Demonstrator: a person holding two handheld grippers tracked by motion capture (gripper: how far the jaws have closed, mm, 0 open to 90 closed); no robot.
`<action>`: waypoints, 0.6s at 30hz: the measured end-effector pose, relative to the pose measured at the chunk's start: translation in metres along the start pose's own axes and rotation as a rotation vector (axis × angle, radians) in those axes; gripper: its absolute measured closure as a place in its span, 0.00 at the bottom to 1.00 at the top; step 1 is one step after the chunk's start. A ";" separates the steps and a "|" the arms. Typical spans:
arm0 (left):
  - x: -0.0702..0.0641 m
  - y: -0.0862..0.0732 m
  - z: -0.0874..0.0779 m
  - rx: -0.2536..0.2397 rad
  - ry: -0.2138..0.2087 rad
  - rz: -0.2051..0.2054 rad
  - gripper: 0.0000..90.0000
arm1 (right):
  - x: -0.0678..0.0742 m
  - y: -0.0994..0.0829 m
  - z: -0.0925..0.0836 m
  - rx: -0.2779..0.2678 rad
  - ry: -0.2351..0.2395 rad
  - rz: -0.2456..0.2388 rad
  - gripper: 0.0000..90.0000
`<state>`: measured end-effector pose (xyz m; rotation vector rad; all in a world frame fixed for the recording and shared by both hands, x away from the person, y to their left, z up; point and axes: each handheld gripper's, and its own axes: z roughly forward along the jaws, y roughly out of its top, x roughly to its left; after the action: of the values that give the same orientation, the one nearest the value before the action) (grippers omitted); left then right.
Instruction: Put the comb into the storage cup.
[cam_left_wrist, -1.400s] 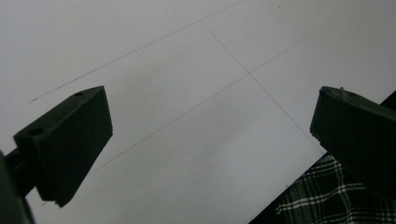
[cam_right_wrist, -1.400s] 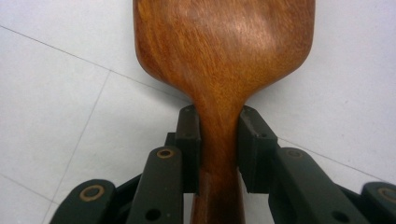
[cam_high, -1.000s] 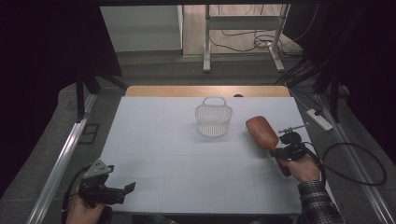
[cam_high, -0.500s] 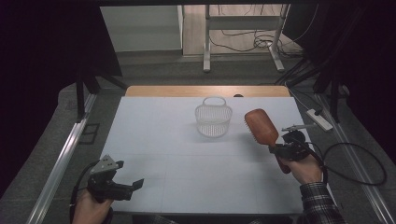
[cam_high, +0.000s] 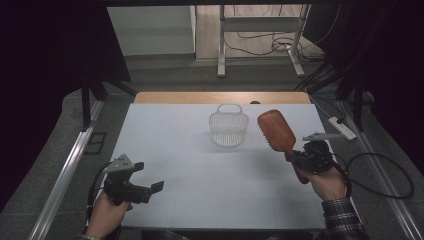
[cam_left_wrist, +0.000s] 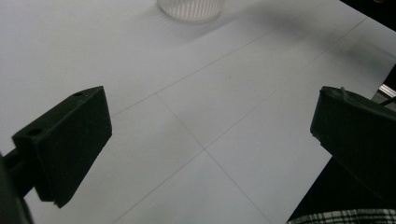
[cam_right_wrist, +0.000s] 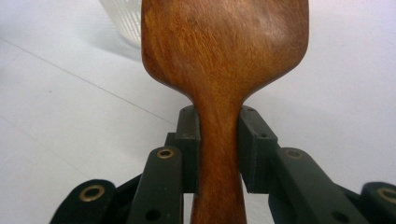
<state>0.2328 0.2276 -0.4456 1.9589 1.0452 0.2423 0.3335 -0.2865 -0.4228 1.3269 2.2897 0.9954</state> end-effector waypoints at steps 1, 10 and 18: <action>0.000 0.002 0.001 0.003 -0.003 0.000 0.00 | 0.002 0.000 -0.001 -0.006 0.005 -0.008 0.80; -0.009 0.028 0.020 0.020 -0.068 0.040 0.00 | 0.014 0.001 -0.007 -0.051 0.049 -0.044 0.80; -0.015 0.047 0.035 0.024 -0.118 0.035 0.00 | 0.024 0.002 -0.010 -0.094 0.085 -0.055 0.80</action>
<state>0.2690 0.1827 -0.4269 1.9897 0.9420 0.1321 0.3166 -0.2695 -0.4119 1.2003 2.2969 1.1463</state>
